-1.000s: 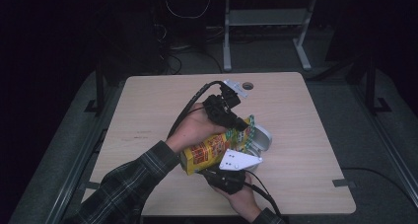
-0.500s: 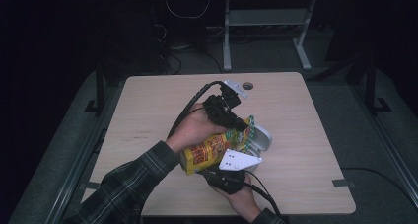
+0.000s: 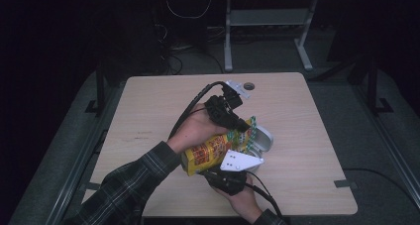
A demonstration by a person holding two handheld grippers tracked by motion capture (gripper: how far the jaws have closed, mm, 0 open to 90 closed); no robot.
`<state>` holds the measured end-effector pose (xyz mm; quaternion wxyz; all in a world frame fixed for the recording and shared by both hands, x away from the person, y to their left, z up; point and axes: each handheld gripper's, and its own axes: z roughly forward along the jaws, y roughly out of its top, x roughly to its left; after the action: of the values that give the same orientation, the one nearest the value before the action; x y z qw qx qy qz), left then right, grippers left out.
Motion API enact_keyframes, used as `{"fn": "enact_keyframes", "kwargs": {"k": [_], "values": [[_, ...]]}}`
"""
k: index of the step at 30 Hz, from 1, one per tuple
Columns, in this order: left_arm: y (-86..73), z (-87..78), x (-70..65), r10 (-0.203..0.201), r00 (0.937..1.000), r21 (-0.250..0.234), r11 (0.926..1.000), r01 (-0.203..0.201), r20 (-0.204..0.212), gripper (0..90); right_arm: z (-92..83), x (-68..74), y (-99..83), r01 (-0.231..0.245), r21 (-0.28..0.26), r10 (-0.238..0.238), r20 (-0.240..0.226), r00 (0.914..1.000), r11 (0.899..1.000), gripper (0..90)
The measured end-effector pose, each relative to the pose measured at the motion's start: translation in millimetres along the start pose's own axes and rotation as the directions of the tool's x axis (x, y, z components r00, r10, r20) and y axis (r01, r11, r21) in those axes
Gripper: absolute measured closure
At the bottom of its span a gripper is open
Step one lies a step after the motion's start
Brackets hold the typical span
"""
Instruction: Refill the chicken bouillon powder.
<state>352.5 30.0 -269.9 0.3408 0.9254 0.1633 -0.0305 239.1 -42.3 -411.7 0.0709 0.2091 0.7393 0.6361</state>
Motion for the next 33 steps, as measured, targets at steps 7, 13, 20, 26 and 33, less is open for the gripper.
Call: {"fn": "enact_keyframes", "kwargs": {"k": [7,13,20,26,33], "values": [[0.8,0.8,-0.3,0.0,1.0,0.002,1.0,0.0,0.004,90.0,-0.3,0.0,0.2,0.001,-0.003,-0.001,0.001,1.0,1.0,90.0],[1.3,1.2,-0.1,0.007,1.0,0.006,1.0,-0.007,0.006,90.0,-0.5,-0.5,0.3,0.001,-0.005,-0.001,0.002,1.0,1.0,90.0],[1.3,1.5,-0.7,0.008,1.0,0.006,0.9999,-0.008,0.005,90.0,-0.7,0.1,0.5,0.001,-0.005,-0.001,0.001,1.0,1.0,90.0],[1.4,1.8,-0.7,0.01,0.9999,0.009,0.9999,-0.01,0.004,90.0,-0.7,0.1,0.4,-0.001,-0.009,0.001,0.0,1.0,1.0,90.0],[1.2,1.9,-1.3,0.007,1.0,0.008,0.9999,-0.007,0.005,90.0,-0.6,0.2,0.3,-0.003,-0.009,0.003,0.0,1.0,1.0,90.0]]}}
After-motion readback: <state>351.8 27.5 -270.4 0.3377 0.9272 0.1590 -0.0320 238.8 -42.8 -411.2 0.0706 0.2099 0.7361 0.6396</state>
